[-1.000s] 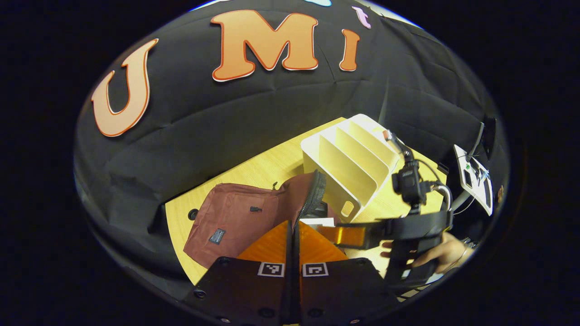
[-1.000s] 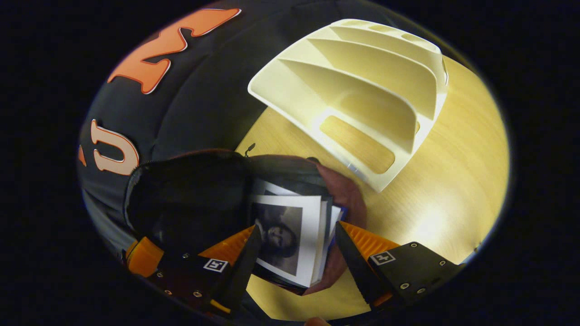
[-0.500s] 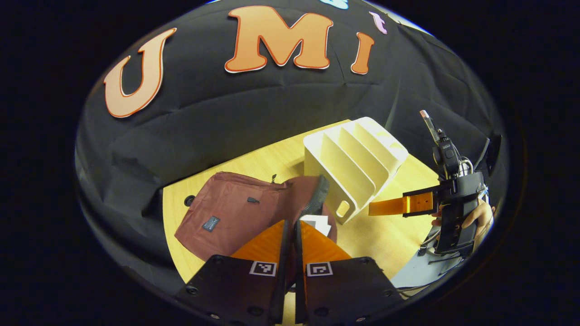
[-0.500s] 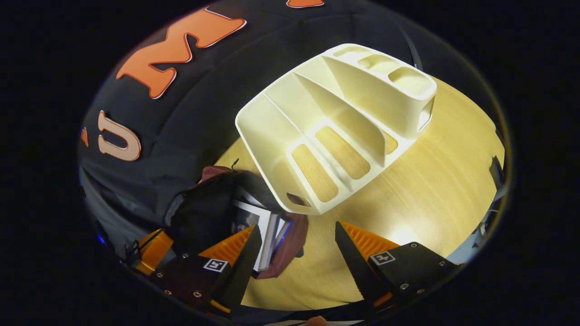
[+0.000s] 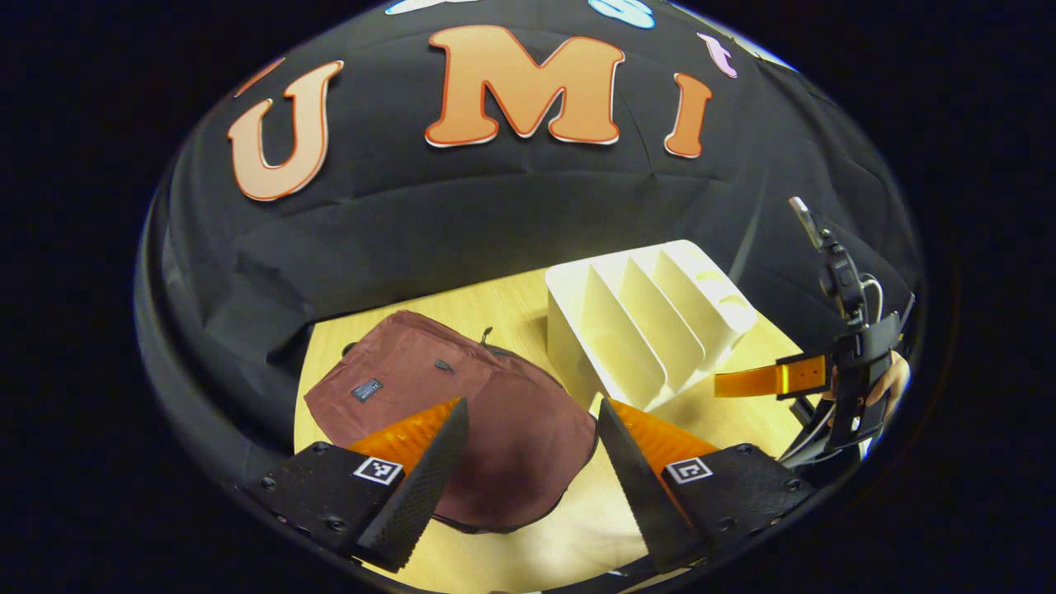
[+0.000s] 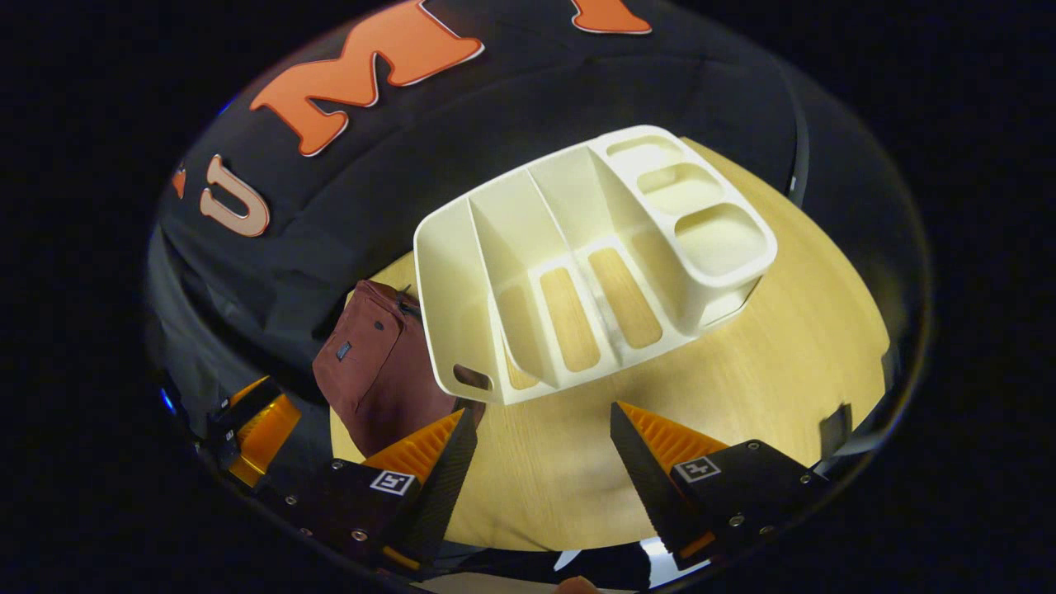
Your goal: Open the schoolbag, grab two books from the bookshelf and put them into the schoolbag.
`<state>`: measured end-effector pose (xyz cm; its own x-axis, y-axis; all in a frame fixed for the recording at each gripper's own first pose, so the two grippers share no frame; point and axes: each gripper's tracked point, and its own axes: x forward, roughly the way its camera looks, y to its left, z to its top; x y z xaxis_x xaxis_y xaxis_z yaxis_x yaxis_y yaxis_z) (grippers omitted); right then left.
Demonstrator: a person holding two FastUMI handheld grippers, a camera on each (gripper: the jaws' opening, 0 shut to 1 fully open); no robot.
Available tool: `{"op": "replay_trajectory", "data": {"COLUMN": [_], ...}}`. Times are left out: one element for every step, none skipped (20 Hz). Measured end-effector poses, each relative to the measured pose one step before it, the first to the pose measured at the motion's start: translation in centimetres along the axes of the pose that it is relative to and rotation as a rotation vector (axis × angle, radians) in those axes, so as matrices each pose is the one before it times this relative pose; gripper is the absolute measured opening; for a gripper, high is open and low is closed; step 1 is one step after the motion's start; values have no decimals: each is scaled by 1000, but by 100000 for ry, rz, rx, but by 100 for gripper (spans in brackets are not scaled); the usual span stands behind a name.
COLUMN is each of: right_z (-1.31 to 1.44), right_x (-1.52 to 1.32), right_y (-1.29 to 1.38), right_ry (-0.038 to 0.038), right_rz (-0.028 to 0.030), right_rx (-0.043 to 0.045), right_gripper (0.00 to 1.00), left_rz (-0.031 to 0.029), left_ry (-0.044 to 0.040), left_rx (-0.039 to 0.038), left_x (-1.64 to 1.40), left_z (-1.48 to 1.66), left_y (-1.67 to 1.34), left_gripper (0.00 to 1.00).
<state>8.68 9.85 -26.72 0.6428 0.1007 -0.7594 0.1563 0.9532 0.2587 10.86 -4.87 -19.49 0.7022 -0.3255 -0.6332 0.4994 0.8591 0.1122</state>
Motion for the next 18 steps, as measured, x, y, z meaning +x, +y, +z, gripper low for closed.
{"op": "replay_trajectory", "data": {"right_z": [1313, 1373, 1590, 1533, 1891, 1707, 1535, 1309, 1782, 1558, 1395, 1275, 841, 375, 112, 766, 301, -63], "right_x": [-917, -818, -870, -891, -973, -880, -610, -538, -913, -768, -282, -899, -567, -445, -307, -490, -624, -556], "right_y": [-200, -255, -146, -34, 61, -29, -128, 13, 108, 254, 312, 9, -51, -106, 30, 161, 110, 161], "right_ry": [-4162, -4592, -5352, -6210, -6647, -6683, -5999, -6200, -6423, -6300, -6179, -5482, -4051, -3458, -2710, -2974, -1750, -1161], "right_rz": [-323, -475, -78, -91, 244, -387, -639, -363, -679, 21, -226, -446, -820, -1436, -585, -122, -423, -57], "right_rx": [-2708, -1903, -1389, -1205, -1446, -1454, -1454, -1407, -953, -1002, -977, -1132, -1690, -1465, -1398, -1062, -15, 416], "right_gripper": [98, 98, 98, 98, 98, 98, 98, 97, 98, 97, 97, 97, 97, 97, 96, 97, 97, 97], "left_rz": [1296, 685, 578, 829, 1535, 848, 525, 452, 216, 1598, 1418, 526, 428, -75, 203, -44, 538, 634], "left_ry": [-3565, -3534, -3541, -3904, -4566, -4443, -3816, -3345, -2413, -2407, -2743, -2254, -1944, -1273, -1103, -1103, -1527, -1136], "left_rx": [-2107, -2120, -1859, -1282, -964, -706, -695, -806, -506, -145, 281, 347, -48, -271, -322, 82, 277, 505], "left_x": [-261, -188, -250, -304, -318, -110, -364, -529, -348, -384, -245, -448, -402, -96, -108, -175, -366, -537], "left_z": [826, 1101, 983, 916, 1316, 1051, 1173, 881, 830, 509, 467, 511, 316, 133, 146, 83, 235, 222], "left_y": [-294, -621, -368, 48, 200, 257, -47, -186, -149, 305, 236, 308, 282, 15, 75, 52, 229, 216], "left_gripper": [100, 99, 100, 100, 100, 99, 99, 99, 99, 99, 99, 99, 99, 99, 99, 99, 99, 99]}}
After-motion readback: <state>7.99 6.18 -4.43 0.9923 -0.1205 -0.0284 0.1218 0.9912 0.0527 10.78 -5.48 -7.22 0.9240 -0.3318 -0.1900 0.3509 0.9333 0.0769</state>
